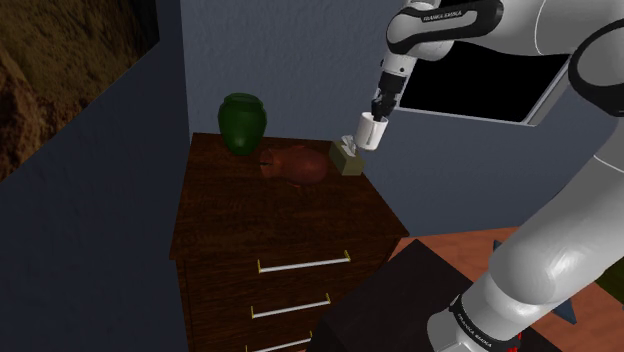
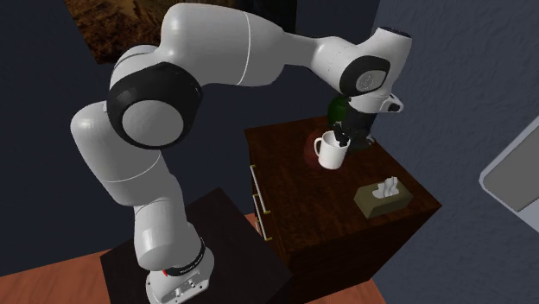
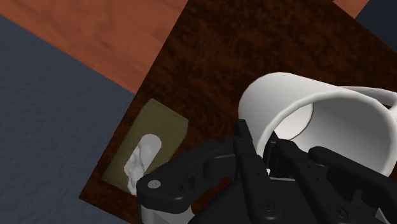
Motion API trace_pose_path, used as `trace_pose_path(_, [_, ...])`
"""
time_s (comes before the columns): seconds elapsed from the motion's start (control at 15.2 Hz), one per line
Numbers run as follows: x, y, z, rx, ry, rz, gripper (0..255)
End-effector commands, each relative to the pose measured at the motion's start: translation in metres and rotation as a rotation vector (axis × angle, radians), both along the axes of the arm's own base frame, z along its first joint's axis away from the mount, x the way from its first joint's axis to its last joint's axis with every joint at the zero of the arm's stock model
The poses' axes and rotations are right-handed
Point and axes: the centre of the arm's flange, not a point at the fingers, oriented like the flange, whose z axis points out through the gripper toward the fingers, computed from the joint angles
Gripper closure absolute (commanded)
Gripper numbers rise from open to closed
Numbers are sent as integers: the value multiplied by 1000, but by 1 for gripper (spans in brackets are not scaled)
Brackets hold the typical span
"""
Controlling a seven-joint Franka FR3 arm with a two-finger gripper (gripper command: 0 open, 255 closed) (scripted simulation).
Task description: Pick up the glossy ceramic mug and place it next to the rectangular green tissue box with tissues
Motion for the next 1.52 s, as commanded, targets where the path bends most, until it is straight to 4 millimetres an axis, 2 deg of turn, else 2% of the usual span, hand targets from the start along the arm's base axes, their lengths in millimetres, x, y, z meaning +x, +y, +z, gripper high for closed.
trace_pose_path(0.0, [-9,-25,0,0,-1,2,255])
trace_pose_path(0.13, [-15,-50,0,0,-1,2,255])
trace_pose_path(0.2, [-20,-69,0,0,-1,2,255])
trace_pose_path(1.45, [-20,-69,-100,0,-1,2,255])
